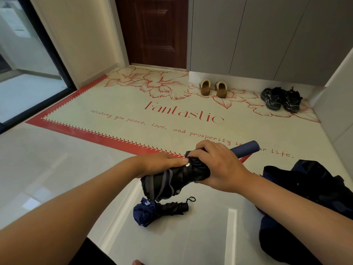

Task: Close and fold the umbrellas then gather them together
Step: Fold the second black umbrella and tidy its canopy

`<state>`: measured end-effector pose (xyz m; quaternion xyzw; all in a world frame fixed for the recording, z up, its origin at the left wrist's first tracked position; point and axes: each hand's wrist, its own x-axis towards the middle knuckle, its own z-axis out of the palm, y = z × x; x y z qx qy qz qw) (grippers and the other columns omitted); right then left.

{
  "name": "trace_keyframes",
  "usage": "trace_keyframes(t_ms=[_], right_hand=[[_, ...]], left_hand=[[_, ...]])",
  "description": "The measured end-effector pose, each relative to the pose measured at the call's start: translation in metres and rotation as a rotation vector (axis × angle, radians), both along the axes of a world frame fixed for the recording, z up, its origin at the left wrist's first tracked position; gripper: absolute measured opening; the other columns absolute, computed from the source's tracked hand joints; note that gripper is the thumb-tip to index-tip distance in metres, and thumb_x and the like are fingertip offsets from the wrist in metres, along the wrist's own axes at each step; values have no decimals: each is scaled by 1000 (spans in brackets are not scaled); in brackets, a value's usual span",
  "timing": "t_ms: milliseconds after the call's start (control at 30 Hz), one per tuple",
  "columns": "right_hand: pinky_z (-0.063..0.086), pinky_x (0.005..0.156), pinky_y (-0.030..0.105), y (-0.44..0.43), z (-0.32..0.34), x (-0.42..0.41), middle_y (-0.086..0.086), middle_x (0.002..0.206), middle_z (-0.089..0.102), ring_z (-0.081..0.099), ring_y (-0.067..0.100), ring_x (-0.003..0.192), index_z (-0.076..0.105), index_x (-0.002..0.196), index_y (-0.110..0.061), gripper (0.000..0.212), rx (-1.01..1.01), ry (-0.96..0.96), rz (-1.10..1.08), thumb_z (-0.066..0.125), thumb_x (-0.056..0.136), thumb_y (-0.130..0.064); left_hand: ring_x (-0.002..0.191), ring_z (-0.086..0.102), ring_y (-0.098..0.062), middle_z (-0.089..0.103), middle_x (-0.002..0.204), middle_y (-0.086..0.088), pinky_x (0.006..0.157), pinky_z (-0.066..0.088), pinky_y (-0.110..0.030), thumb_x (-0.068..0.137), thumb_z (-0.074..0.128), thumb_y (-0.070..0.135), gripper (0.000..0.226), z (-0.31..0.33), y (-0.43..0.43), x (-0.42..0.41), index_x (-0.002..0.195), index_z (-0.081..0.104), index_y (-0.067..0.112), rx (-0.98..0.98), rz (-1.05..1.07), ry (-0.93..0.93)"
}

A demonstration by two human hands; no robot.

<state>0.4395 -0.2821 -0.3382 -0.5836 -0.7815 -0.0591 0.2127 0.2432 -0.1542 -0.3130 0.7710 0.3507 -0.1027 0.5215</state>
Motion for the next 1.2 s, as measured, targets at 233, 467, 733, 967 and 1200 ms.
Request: trace_keyframes(t_ms=[233,467,733,967,1200], right_hand=[[39,99,33,-3,13,0,-9,125,36,43,13,110,46,137,-39,64,-227,95,-4,58,81,-68],[31,100,31,1,8,-4,-12,121,50,45,11,116,73,110,-37,27,-20,277,-42,70,84,-47],[35,95,44,-9,23,-3,-6,120,64,52,19,116,80,85,-28,9,181,294,3,82,77,-32],[33,97,44,-11,45,8,2,111,70,57,25,109,79,83,-18,7,418,5,42,78,82,-11],[43,101,42,-11,52,9,-4,87,74,66,21,90,78,85,-14,8,398,-92,222,73,91,-11]], left_hand=[[95,71,-16,73,103,2,92,56,-36,84,57,70,50,-4,-1,-1,110,70,29,91,43,-50],[84,67,-9,69,90,7,72,50,-25,79,66,66,42,7,-5,2,97,63,28,272,44,-95],[86,66,-11,64,98,11,73,59,-32,56,85,51,67,29,-13,7,110,47,35,494,-69,-7],[85,66,-15,64,96,7,75,61,-37,56,83,46,63,35,-9,9,107,52,29,462,91,-91],[88,69,-18,67,101,2,81,60,-40,61,87,39,59,38,-10,7,110,57,24,324,151,-93]])
